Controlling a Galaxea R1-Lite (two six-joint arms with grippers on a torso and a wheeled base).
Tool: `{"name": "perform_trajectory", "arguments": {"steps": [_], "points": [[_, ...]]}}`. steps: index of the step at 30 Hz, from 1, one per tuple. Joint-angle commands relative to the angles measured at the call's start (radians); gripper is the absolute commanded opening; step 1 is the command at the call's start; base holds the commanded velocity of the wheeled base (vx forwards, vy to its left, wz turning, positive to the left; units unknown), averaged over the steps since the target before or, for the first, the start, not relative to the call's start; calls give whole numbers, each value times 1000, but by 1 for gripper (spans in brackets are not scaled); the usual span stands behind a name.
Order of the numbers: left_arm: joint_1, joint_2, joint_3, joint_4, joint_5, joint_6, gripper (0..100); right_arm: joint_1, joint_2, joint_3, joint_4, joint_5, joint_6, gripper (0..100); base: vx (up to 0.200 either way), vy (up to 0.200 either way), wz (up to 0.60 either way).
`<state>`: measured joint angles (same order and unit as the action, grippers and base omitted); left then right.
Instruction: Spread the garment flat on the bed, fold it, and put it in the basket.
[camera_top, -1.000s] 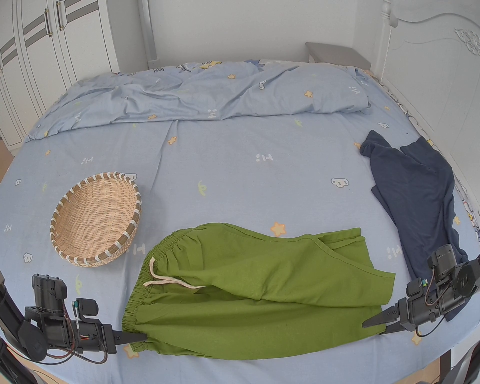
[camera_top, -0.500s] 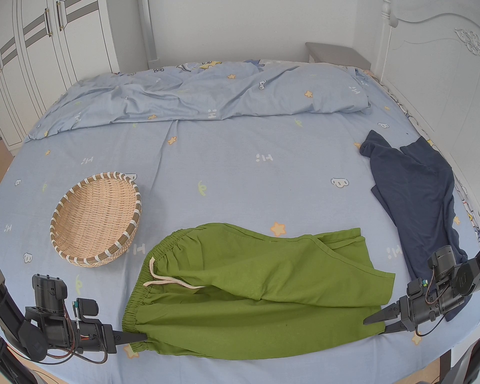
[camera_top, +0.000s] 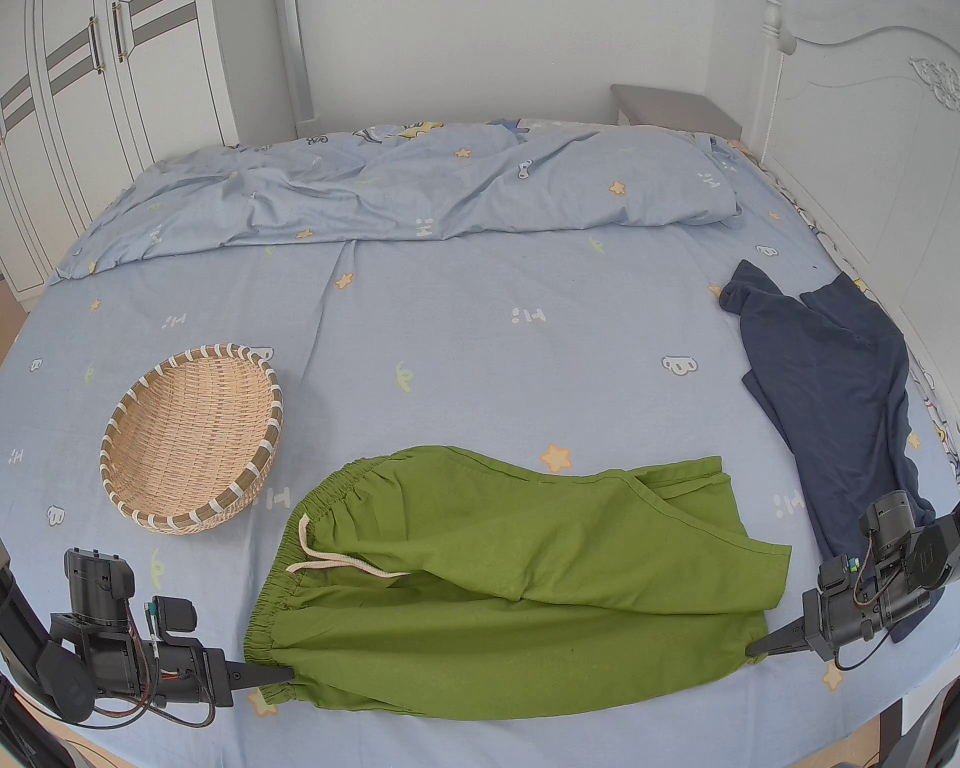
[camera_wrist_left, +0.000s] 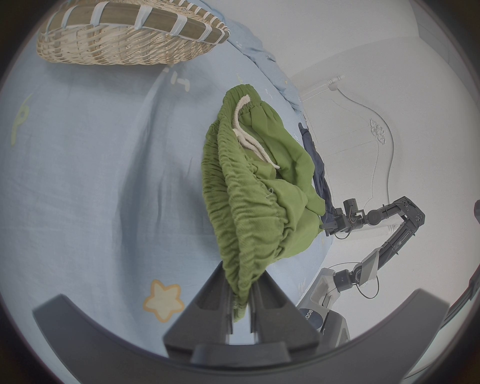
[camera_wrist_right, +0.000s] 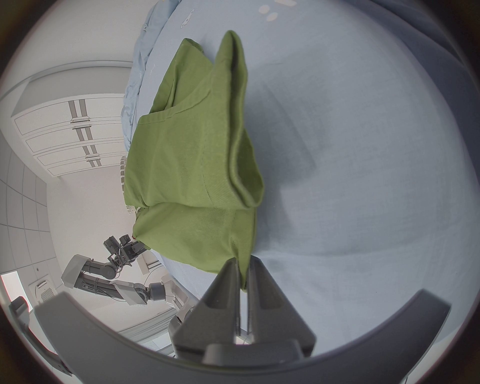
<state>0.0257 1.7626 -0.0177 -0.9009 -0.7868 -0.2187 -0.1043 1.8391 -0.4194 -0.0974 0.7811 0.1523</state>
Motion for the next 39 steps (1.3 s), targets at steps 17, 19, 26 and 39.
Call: {"name": "perform_trajectory", "arguments": {"steps": [17, 19, 26, 39], "points": [[48, -2, 5, 174, 4, -2, 0, -86, -207, 39, 219, -26, -43, 0, 0, 0, 0], [54, -23, -1, 184, 4, -2, 0, -97, -207, 44, 225, -36, -45, 0, 0, 0, 0], [34, -107, -24, 367, 6, 22, 0, -101, -227, 88, 225, -65, -45, 0, 0, 0, 0], [31, -35, -30, 531, 47, 279, 0, -77, -216, 211, 128, -175, -62, 0, 0, 0, 0]]}}
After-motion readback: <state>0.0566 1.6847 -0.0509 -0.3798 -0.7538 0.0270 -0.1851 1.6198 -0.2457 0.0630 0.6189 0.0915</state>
